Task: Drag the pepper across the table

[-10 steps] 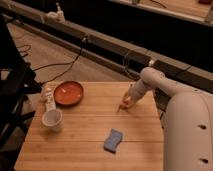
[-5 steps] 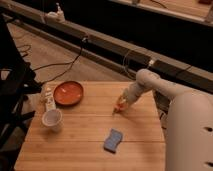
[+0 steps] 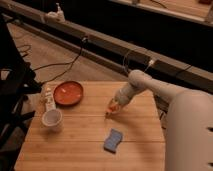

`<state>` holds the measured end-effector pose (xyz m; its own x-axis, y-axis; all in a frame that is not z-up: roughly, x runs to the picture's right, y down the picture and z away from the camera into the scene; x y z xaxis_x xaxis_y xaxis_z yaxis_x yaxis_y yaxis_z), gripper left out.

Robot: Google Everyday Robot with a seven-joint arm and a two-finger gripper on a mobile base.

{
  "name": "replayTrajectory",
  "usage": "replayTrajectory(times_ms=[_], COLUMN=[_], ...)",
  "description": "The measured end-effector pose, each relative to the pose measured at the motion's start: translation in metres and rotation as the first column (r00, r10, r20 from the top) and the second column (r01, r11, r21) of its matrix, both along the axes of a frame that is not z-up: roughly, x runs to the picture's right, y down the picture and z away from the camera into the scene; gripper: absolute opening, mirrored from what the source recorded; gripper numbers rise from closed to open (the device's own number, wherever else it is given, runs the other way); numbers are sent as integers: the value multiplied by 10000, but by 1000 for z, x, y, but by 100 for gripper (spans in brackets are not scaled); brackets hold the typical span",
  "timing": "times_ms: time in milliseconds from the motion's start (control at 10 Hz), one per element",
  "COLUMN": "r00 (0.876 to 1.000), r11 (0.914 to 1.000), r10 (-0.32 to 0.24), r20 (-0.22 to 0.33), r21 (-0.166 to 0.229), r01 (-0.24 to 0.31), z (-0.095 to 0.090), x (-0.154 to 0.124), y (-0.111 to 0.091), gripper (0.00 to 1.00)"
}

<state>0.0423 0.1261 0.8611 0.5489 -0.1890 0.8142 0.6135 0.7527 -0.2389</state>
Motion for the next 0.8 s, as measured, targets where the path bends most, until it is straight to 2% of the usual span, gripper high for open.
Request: replayTrajectory(times_ms=[200,500,800], r00=[9973,9822,9533], r11=[9994,9961,9886], r10=[-334,-780,-1314], r20=[657,1710,2721], r21=[-111,-286,-356], r01=[342,841,1464], z=[-11,-34,-57], x=[-19,-47,-75], y=[12,32,50], gripper=[0,0,0])
